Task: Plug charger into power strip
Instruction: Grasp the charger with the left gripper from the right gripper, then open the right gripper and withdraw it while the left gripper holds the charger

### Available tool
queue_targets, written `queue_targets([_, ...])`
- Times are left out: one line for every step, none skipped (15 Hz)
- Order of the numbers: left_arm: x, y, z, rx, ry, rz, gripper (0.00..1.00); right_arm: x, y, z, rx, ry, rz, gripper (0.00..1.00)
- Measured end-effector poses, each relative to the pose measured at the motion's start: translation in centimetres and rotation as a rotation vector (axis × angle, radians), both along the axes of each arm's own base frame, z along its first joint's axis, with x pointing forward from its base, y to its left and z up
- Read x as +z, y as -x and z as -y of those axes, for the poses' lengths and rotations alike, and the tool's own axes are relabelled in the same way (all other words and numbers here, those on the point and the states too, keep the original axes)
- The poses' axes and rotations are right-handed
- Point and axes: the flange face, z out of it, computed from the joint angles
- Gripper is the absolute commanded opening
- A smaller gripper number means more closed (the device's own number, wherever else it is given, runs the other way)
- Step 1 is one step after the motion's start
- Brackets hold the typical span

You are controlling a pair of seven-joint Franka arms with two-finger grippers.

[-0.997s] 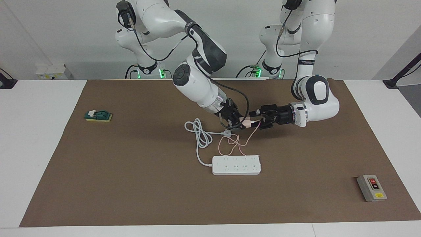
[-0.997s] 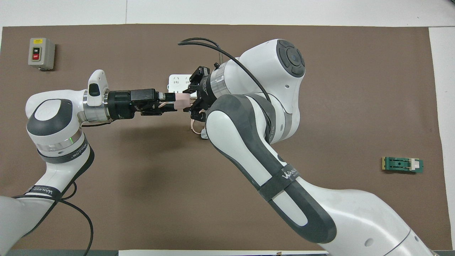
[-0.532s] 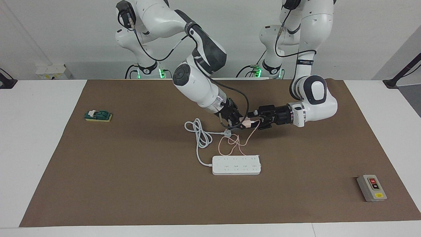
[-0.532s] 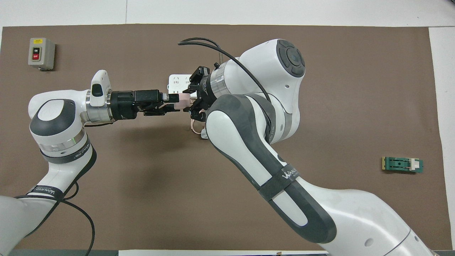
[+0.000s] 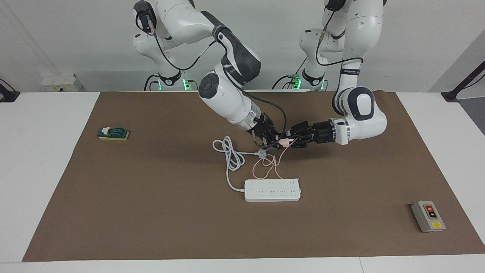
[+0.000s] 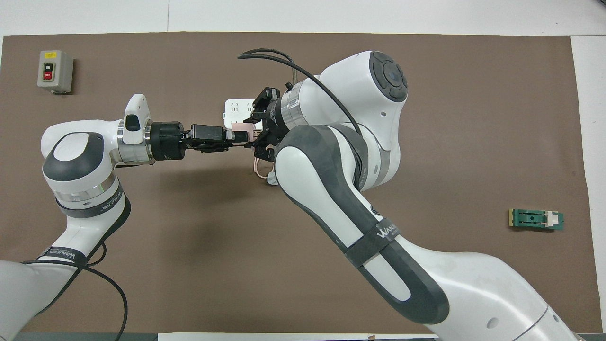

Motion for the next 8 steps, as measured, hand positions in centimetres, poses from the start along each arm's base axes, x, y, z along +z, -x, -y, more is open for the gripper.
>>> queue_targets([0.0,0.0,0.0,0.0,0.0,0.001,0.0,0.0,0.0,0.0,0.0,0.0,0.001,0.0])
queue_targets([0.1,0.0,0.0,0.0,0.0,0.002,0.0,0.1,0.0,0.0,0.0,-0.001,0.001,0.0])
queue_targets([0.1,-0.1,0.0,0.0,0.0,0.003,0.0,0.1,0.0,0.0,-0.001,-0.001,0.002,0.99])
queue_targets([0.1,-0.1,0.0,0.0,0.0,0.004,0.0,0.1,0.0,0.0,-0.003,-0.001,0.001,1.0])
queue_targets([0.3,-0.2,0.0,0.0,0.001,0.008,0.0,0.1,-0.1,0.0,-0.009,-0.001,-0.003,1.0])
queue_targets([0.6,-0.4,0.0,0.0,0.002,0.015,0.0,0.1,-0.1,0.1,-0.017,-0.001,-0.008,1.0])
queue_targets([1.0,-0.7,0.0,0.0,0.001,0.026,0.0,0.1,-0.2,0.2,-0.022,0.0,-0.011,1.0])
queue_targets([1.5,-1.1,-0.1,0.0,-0.001,0.04,0.0,0.1,-0.2,0.3,-0.024,0.0,-0.012,1.0])
